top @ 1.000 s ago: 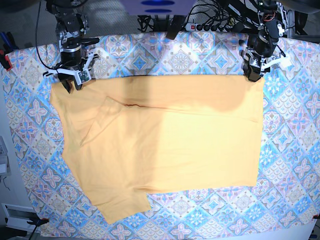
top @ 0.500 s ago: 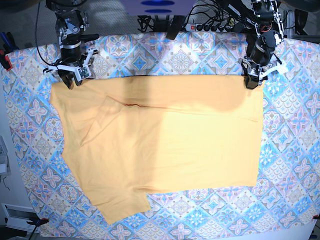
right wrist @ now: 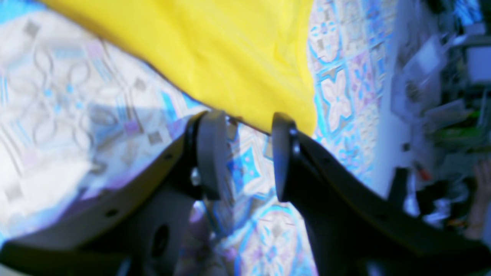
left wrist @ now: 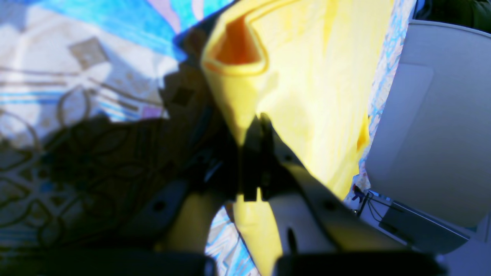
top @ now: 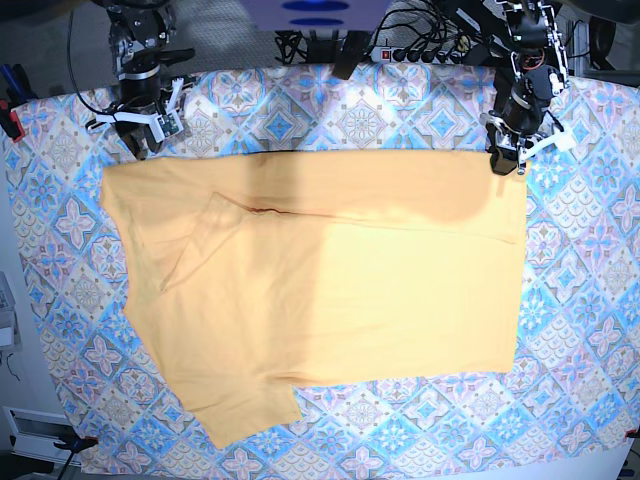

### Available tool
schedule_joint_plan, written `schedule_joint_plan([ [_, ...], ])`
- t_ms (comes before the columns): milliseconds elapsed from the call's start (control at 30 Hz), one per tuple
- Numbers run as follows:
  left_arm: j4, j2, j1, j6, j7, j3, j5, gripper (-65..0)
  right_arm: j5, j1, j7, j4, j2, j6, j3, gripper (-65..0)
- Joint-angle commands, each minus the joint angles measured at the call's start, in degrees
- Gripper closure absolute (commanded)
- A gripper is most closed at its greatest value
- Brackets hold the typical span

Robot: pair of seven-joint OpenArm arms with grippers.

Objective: Fold the T-shirt properly
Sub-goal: 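Move the right gripper outward along the shirt's shoulder edge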

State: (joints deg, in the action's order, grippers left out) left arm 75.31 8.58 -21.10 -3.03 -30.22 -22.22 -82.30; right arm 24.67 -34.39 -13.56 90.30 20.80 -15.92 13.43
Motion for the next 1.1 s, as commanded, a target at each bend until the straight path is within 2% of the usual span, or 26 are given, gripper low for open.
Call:
schedule_joint_plan([
  [0, 0.2, 0.3, 0.0, -0.4, 0.4, 0.0, 0.0, 0.0, 1.6, 0.2, 0.8, 0.4, 0.5, -0.8, -0.2, -20.8],
  [167, 0.2, 0.3, 0.0, -0.4, 0.4, 1.3, 0.0, 0.0, 3.2, 3.1, 0.7, -2.2, 0.4, -0.8, -0.3, -22.9],
  [300, 0.2, 0.3, 0.0, -0.4, 0.4, 1.6, 0.0, 0.0, -3.2, 6.1, 0.9, -2.5, 0.4, -0.7, -0.6, -22.9],
  [400, 0.2, 0.3, -0.1, -0.4, 0.4, 1.6, 0.0, 0.0, -14.9, 6.9, 0.8, -0.7, 1.0, -0.5, -0.7, -23.1],
  [467, 0.2, 0.3, -0.1, -0.4, 0.4, 1.6, 0.0, 0.0, -22.8, 6.8, 0.8, 1.2, 2.5, 1.9, -1.8, -23.1],
  [567, 0.2, 0.3, -0.1, -0.4, 0.4, 1.6, 0.0, 0.0, -34.5, 6.7, 0.7, 3.6, 3.1, 5.5, -3.5, -22.9],
  [700, 0.2, 0.3, -0.1, -0.4, 0.4, 1.6, 0.0, 0.0, -47.9, 6.4, -1.4, 5.5, 3.2, 7.0, -7.1, -23.2],
  [800, 0.1, 0.3, -0.1, -0.4, 0.4, 1.6, 0.0, 0.0, -53.8, 6.7, -4.3, 5.5, 3.2, 7.3, -9.0, -23.2],
  [1067, 0.1, 0.3, -0.1, -0.4, 0.4, 1.6, 0.0, 0.0, -71.7, 6.6, -8.7, 4.9, 3.0, 11.7, -16.0, -23.3],
])
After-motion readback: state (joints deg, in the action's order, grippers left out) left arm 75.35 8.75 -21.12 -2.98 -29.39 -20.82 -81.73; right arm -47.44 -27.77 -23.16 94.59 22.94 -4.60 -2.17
